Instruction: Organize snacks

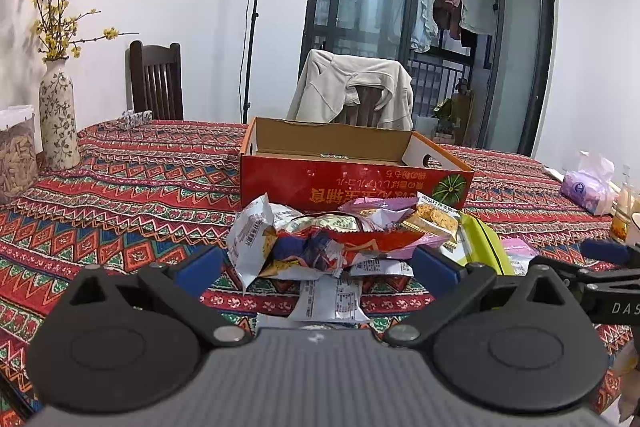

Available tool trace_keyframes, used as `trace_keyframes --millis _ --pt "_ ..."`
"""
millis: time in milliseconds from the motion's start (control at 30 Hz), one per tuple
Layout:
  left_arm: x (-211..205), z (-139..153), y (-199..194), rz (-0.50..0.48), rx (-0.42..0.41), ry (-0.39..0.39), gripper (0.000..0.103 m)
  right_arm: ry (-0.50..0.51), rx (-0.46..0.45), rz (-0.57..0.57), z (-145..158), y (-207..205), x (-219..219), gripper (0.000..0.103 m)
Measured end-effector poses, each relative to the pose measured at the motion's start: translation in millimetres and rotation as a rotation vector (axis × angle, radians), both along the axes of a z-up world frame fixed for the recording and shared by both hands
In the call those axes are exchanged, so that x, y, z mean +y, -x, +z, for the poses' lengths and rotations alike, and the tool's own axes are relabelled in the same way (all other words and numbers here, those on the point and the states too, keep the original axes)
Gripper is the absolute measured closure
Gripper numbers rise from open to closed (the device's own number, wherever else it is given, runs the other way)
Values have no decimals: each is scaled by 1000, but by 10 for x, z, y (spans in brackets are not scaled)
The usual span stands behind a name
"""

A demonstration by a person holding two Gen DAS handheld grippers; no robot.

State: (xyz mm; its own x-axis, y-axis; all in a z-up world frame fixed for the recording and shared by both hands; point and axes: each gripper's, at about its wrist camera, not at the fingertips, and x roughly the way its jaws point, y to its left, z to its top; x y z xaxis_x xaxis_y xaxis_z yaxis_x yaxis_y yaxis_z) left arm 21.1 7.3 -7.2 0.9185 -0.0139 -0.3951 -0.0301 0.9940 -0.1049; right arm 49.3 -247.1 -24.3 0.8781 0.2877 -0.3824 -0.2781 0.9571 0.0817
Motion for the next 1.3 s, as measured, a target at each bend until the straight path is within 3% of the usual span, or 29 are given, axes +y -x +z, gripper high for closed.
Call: trace_keyframes --millis 1300 --pt "-21 4 -67 -10 2 16 0 -19 43 12 -19 -126 -35 0"
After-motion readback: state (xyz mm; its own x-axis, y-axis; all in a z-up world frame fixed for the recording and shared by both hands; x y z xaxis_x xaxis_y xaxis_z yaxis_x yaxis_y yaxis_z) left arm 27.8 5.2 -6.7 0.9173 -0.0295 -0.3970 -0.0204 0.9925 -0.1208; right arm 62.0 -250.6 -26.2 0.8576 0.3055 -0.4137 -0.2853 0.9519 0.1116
